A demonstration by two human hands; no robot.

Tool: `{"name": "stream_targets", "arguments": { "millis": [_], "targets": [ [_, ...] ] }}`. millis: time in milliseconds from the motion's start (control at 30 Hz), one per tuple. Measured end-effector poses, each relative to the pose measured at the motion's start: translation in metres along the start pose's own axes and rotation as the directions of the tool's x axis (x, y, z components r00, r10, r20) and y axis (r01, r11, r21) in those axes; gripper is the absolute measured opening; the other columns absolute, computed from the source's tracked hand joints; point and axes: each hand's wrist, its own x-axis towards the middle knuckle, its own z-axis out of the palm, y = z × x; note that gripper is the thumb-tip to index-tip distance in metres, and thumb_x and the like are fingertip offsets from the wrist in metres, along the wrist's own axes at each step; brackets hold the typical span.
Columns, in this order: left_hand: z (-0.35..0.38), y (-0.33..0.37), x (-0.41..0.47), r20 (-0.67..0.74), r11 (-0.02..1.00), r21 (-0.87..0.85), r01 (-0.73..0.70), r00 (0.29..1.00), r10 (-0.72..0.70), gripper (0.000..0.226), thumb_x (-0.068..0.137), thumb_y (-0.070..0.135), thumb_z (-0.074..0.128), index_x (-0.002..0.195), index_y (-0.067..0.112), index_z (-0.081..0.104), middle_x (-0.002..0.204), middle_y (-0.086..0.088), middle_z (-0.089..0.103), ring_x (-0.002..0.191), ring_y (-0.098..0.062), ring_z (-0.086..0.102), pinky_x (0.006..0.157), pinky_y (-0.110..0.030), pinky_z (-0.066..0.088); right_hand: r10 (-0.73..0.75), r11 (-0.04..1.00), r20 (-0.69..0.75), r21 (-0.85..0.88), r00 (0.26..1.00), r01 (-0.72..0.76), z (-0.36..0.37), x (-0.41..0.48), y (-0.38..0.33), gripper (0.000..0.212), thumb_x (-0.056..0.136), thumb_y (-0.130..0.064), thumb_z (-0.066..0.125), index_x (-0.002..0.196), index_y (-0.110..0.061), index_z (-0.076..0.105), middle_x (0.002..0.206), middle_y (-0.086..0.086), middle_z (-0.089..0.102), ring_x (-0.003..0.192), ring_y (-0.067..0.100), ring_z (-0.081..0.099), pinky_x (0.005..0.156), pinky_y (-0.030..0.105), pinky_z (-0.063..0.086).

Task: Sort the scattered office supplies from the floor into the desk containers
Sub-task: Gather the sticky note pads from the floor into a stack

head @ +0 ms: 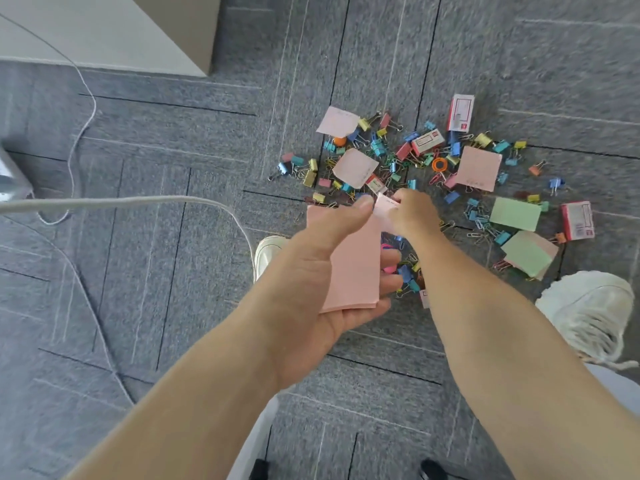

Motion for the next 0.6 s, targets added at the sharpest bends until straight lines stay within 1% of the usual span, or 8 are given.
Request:
{"name": "stream_targets", "arguments": {
  "millis": [100, 233, 267, 333, 367, 433, 500, 600],
  "targets": [
    [0.006, 0.003, 0.001, 0.011, 1.0, 0.014, -0.02, 1.0, 0.02, 0.037, 0.085, 0.044, 0.064, 0.11, 0.016, 0.063, 0.104, -0.018, 0.074, 0.095, -0.033, 0.072, 0.094, -0.048, 0.054, -0.066, 0.988, 0.016, 0.139, 0.998, 0.063, -0.027, -0.03, -0.003, 0.02, 0.09, -0.005, 0.052, 0.104, -0.006, 0.068, 0.104, 0.015, 0.068, 0.087, 0.028, 0.058, 0.066, 0.027, 0.032],
    [0.016, 0.01, -0.004, 0.054, 0.993, 0.093, -0.074, 0.996, 0.069, 0.044, 0.095, 0.038, 0.059, 0.126, 0.007, 0.056, 0.089, -0.025, 0.07, 0.063, -0.015, 0.07, 0.07, -0.026, 0.058, -0.19, 0.964, -0.008, 0.191, 0.982, 0.188, -0.097, -0.086, -0.009, 0.034, 0.095, -0.003, 0.049, 0.122, -0.011, 0.068, 0.121, 0.01, 0.068, 0.11, 0.028, 0.06, 0.079, 0.021, 0.036],
    [0.018, 0.009, -0.008, 0.087, 0.992, 0.09, -0.093, 0.993, 0.085, 0.043, 0.095, 0.04, 0.058, 0.124, 0.008, 0.057, 0.094, -0.024, 0.071, 0.066, -0.017, 0.07, 0.073, -0.029, 0.057, -0.225, 0.956, -0.021, 0.188, 0.974, 0.225, -0.119, -0.103, -0.012, 0.035, 0.095, -0.003, 0.049, 0.124, -0.012, 0.067, 0.122, 0.007, 0.068, 0.109, 0.025, 0.06, 0.08, 0.019, 0.037],
    [0.027, 0.013, -0.017, 0.096, 0.992, 0.076, -0.102, 0.991, 0.094, 0.04, 0.093, 0.046, 0.059, 0.116, 0.014, 0.06, 0.104, -0.018, 0.072, 0.079, -0.024, 0.067, 0.086, -0.041, 0.054, -0.28, 0.939, -0.048, 0.194, 0.959, 0.284, -0.165, -0.14, -0.017, 0.036, 0.094, -0.003, 0.053, 0.123, -0.02, 0.066, 0.118, 0.002, 0.068, 0.095, 0.018, 0.063, 0.071, 0.011, 0.041],
    [0.029, 0.014, -0.021, 0.099, 0.984, 0.097, -0.147, 0.986, 0.137, 0.038, 0.092, 0.048, 0.059, 0.112, 0.016, 0.061, 0.103, -0.014, 0.071, 0.082, -0.024, 0.066, 0.091, -0.045, 0.052, -0.296, 0.93, -0.08, 0.202, 0.952, 0.306, -0.186, -0.158, -0.019, 0.035, 0.092, -0.003, 0.055, 0.117, -0.026, 0.064, 0.112, 0.001, 0.069, 0.085, 0.016, 0.064, 0.065, 0.011, 0.042],
    [0.035, 0.019, -0.031, 0.127, 0.945, 0.185, -0.268, 0.96, 0.248, 0.034, 0.092, 0.048, 0.06, 0.108, 0.019, 0.061, 0.098, -0.008, 0.07, 0.086, -0.022, 0.065, 0.098, -0.048, 0.049, -0.311, 0.913, -0.166, 0.221, 0.936, 0.342, -0.226, -0.198, -0.019, 0.034, 0.088, -0.002, 0.06, 0.102, -0.033, 0.057, 0.095, -0.006, 0.067, 0.076, 0.008, 0.062, 0.064, 0.013, 0.044],
    [0.04, 0.025, -0.041, 0.179, 0.903, 0.224, -0.365, 0.927, 0.33, 0.032, 0.092, 0.047, 0.06, 0.107, 0.019, 0.061, 0.095, -0.006, 0.069, 0.089, -0.021, 0.064, 0.1, -0.05, 0.048, -0.378, 0.874, -0.233, 0.229, 0.896, 0.428, -0.256, -0.239, -0.019, 0.038, 0.085, 0.0, 0.067, 0.088, -0.037, 0.058, 0.084, -0.017, 0.065, 0.076, 0.0, 0.06, 0.071, 0.015, 0.045],
    [0.049, 0.023, -0.054, 0.25, 0.874, 0.284, -0.395, 0.91, 0.33, 0.033, 0.091, 0.052, 0.058, 0.105, 0.022, 0.064, 0.099, -0.006, 0.069, 0.091, -0.021, 0.065, 0.098, -0.047, 0.05, -0.502, 0.822, -0.206, 0.186, 0.84, 0.537, -0.273, -0.284, -0.023, 0.035, 0.084, -0.011, 0.072, 0.082, -0.045, 0.065, 0.083, -0.021, 0.067, 0.089, 0.004, 0.058, 0.081, 0.021, 0.041]
  ]
}}
